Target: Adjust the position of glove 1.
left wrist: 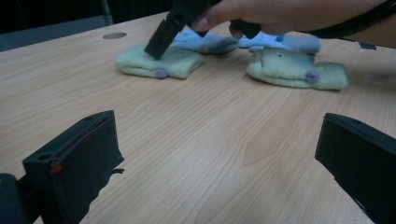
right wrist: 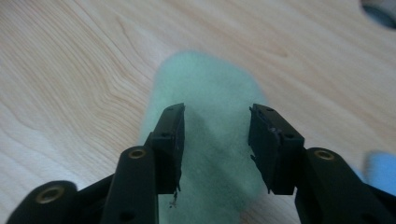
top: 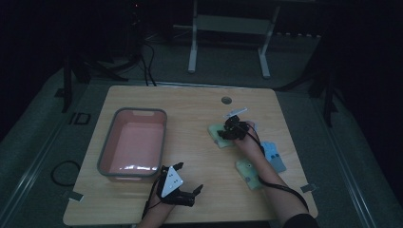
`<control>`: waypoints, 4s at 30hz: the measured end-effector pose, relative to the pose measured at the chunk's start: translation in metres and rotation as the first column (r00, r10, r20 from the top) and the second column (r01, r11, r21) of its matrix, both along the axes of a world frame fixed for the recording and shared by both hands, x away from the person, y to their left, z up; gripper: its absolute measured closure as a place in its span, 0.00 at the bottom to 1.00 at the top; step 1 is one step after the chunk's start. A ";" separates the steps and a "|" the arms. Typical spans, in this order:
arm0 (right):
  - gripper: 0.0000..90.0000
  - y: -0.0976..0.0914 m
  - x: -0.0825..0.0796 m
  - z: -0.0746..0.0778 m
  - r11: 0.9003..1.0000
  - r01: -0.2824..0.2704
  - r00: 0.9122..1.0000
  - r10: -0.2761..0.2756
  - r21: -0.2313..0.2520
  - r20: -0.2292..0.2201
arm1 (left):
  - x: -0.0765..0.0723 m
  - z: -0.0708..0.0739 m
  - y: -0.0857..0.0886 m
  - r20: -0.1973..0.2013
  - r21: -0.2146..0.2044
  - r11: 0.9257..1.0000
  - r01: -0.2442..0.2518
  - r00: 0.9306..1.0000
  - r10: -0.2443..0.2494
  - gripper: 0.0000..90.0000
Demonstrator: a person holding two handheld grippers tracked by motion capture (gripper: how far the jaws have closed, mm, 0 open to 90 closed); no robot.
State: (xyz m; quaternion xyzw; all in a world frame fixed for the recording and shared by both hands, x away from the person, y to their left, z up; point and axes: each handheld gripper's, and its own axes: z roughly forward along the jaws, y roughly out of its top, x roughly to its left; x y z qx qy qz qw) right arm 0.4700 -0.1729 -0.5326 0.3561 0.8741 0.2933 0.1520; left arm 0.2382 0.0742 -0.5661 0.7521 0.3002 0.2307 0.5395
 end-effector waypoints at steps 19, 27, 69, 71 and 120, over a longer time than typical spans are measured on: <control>0.92 0.003 -0.004 -0.005 0.997 0.051 0.997 -0.048 0.056 -0.053 | 0.000 0.000 0.000 -0.002 -0.002 1.000 -0.005 1.000 0.005 0.00; 0.94 0.010 -0.031 0.023 0.981 0.166 0.986 -0.165 0.102 -0.012 | 0.000 0.000 0.000 0.000 0.000 1.000 -0.007 1.000 0.007 0.00; 0.88 0.033 -0.167 -0.019 0.890 0.399 0.915 -0.401 0.221 -0.036 | -0.005 -0.001 -0.001 0.047 -0.014 0.998 -0.068 0.997 0.069 0.00; 0.82 0.033 -0.166 -0.019 0.890 0.395 0.917 -0.397 0.228 -0.039 | -0.006 -0.001 -0.001 0.051 -0.015 0.998 -0.068 0.996 0.069 0.00; 0.68 -0.096 -0.169 0.020 0.989 0.107 0.993 -0.112 0.101 0.048 | -0.006 -0.001 -0.002 0.057 -0.008 0.998 -0.065 0.996 0.065 0.00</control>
